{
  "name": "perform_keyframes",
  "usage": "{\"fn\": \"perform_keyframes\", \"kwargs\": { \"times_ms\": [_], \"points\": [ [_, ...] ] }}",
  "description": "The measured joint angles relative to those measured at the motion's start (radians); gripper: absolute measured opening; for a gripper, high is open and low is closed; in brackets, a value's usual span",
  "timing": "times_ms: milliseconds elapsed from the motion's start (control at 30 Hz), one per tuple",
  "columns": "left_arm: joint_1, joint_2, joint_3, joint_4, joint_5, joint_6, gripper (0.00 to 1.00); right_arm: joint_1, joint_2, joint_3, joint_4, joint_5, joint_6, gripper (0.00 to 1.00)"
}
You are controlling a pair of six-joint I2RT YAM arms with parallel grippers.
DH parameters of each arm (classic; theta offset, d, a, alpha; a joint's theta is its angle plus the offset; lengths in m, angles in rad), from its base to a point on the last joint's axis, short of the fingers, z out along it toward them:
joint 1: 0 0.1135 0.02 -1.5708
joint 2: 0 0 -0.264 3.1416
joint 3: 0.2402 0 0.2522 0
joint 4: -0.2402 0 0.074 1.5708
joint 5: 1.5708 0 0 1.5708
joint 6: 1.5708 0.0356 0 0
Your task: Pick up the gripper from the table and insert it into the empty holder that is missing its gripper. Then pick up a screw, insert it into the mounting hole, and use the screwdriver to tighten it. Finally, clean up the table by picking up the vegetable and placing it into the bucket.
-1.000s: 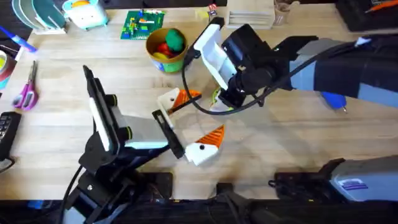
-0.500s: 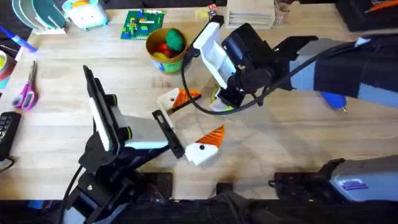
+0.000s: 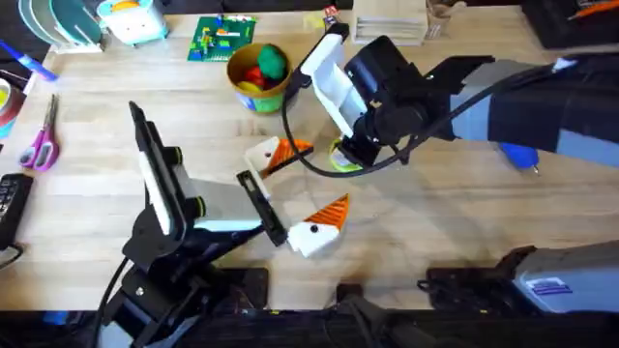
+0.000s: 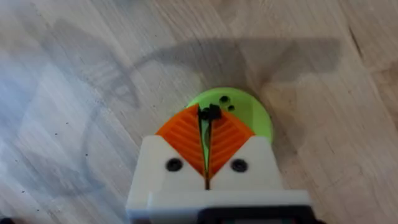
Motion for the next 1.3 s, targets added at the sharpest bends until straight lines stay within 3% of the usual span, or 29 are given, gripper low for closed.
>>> {"fn": "perform_keyframes", "kwargs": {
  "times_ms": [367,733,867,1100,1300],
  "points": [
    [0.000,0.000,0.000,0.000,0.000,0.000,0.993,-0.052,-0.016,0.000,-0.006,0.000,0.005,0.008],
    [0.000,0.000,0.000,0.000,0.000,0.000,0.993,-0.109,-0.206,0.024,-0.121,0.000,0.012,0.008],
    [0.000,0.000,0.000,0.000,0.000,0.000,0.993,-0.105,-0.209,0.126,-0.263,0.000,0.028,0.008],
    [0.000,0.000,0.000,0.000,0.000,0.000,0.992,-0.034,-0.194,0.406,-0.447,-0.007,0.053,0.008],
    [0.000,0.000,0.000,0.000,0.000,0.000,0.993,0.038,-0.149,0.591,-0.479,-0.109,0.087,0.008]
  ]
}}
